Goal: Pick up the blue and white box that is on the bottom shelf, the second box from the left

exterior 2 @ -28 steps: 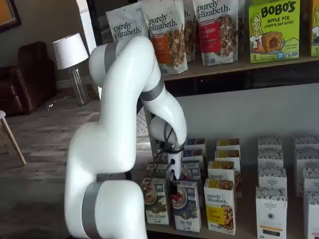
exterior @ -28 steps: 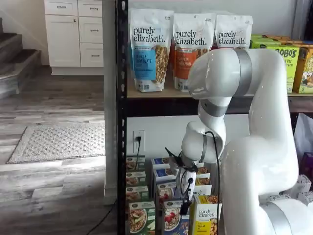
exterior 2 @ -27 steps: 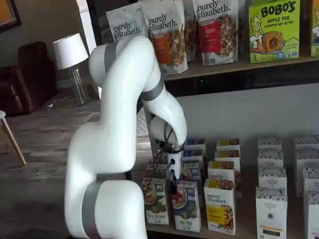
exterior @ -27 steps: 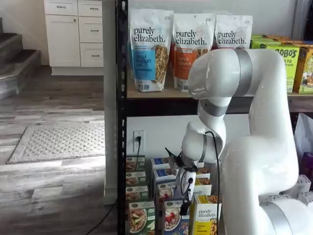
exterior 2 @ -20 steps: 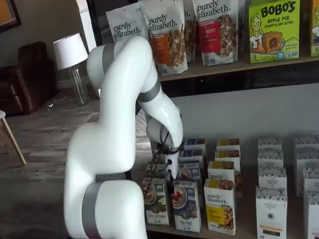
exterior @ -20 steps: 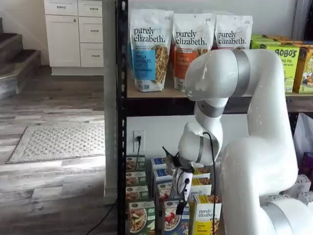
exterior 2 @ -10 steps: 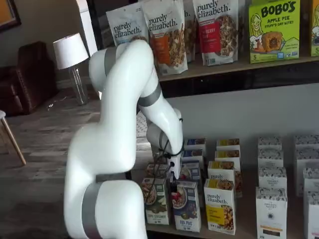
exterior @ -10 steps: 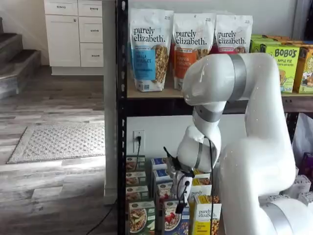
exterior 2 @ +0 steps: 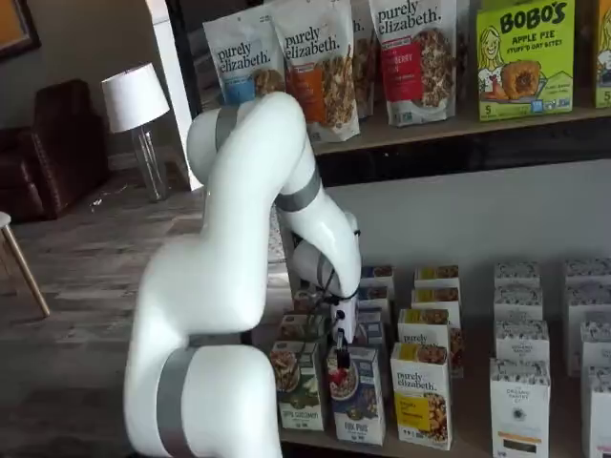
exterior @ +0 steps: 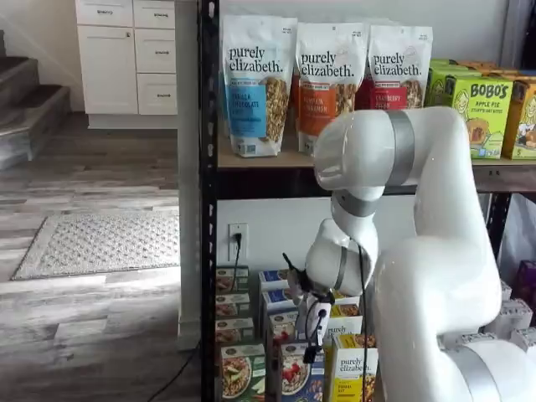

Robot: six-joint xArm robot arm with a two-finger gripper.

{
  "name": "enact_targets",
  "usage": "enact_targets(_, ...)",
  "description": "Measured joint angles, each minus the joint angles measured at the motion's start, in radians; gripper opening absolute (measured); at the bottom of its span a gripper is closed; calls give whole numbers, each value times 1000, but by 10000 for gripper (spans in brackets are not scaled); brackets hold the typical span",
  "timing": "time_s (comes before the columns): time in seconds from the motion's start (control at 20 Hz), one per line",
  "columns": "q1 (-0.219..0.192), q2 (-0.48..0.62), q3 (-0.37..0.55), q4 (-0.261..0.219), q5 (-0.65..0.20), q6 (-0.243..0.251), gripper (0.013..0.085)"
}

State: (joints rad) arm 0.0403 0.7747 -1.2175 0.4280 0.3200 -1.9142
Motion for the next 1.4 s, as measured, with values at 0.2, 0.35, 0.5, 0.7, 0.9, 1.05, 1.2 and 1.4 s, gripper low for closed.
enact_targets(0.2,-4,44,-58,-32,19,28,850)
enact_targets(0.35,-3,69,-92,-52,31,48,850)
enact_targets(0.5,-2,95,-127,-94,49,88,850)
enact_targets(0.7,-2,123,-166,-126,73,119,850)
enact_targets(0.9,-7,141,-200,-183,108,167,850)
enact_targets(1.05,-9,154,-224,-236,135,213,850)
enact_targets(1.2,-8,165,-241,-269,150,243,850)
enact_targets(1.4,-3,180,-256,-308,159,283,850)
